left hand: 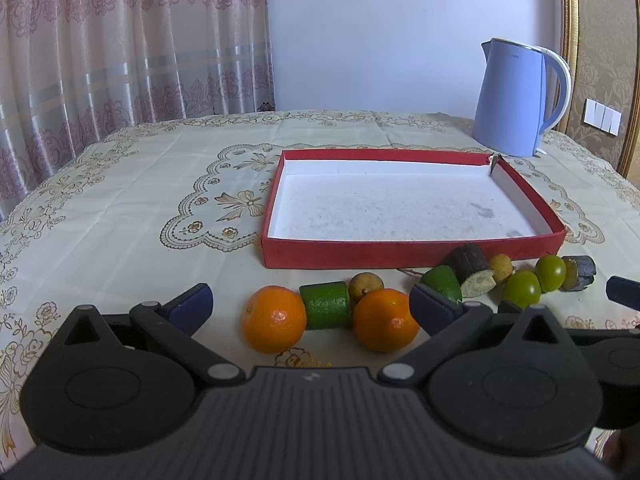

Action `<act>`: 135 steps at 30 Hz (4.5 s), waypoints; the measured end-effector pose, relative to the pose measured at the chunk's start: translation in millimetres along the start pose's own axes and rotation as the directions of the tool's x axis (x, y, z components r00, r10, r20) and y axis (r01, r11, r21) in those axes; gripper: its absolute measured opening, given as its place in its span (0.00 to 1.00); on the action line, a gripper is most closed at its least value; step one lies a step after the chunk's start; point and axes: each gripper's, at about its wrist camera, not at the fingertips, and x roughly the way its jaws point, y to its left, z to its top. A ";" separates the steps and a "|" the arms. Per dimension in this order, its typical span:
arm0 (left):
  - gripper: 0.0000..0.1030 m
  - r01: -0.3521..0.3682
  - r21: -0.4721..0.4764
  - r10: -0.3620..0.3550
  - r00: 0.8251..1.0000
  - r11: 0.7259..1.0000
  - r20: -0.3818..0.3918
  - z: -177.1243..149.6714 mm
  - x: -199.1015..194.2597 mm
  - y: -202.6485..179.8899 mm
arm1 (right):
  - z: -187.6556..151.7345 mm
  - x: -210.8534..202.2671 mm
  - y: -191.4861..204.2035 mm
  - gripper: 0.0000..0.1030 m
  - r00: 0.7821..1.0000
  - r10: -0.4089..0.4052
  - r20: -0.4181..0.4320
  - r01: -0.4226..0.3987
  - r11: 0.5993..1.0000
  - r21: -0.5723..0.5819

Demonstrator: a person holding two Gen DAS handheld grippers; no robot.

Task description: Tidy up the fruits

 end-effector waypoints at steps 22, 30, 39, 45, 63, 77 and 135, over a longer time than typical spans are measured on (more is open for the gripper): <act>1.00 0.001 -0.001 -0.001 1.000 1.000 -0.010 -2.9 0.5 0.4 | -2.6 1.9 1.4 1.00 1.000 0.002 -0.009 -0.002 1.000 0.000; 1.00 -0.002 0.005 0.003 1.000 1.000 -0.018 -3.6 3.0 1.8 | -0.9 3.2 -0.2 1.00 1.000 0.020 -0.011 -0.020 1.000 -0.005; 1.00 0.006 0.021 -0.006 1.000 1.000 -0.009 -7.0 1.7 18.9 | -6.2 10.6 -32.7 1.00 0.999 -0.040 -0.010 0.041 0.997 0.058; 1.00 0.050 -0.010 -0.050 0.999 0.999 -0.018 -15.7 0.1 47.8 | -6.6 19.2 -66.0 1.00 0.998 -0.063 -0.019 0.065 0.983 0.171; 1.00 0.030 0.061 -0.027 0.998 0.998 -0.056 -13.7 32.9 49.0 | -8.0 27.3 -71.9 1.00 0.997 -0.076 -0.030 0.080 0.980 0.182; 0.50 0.148 0.088 -0.140 0.985 0.985 -0.098 -17.3 41.8 45.4 | -5.8 34.7 -79.1 1.00 0.995 -0.091 -0.043 0.098 0.975 0.198; 0.36 0.148 0.024 -0.147 0.988 0.989 -0.047 -17.6 37.1 51.9 | 0.2 47.7 -104.5 0.28 0.994 0.105 0.036 -0.108 0.986 0.130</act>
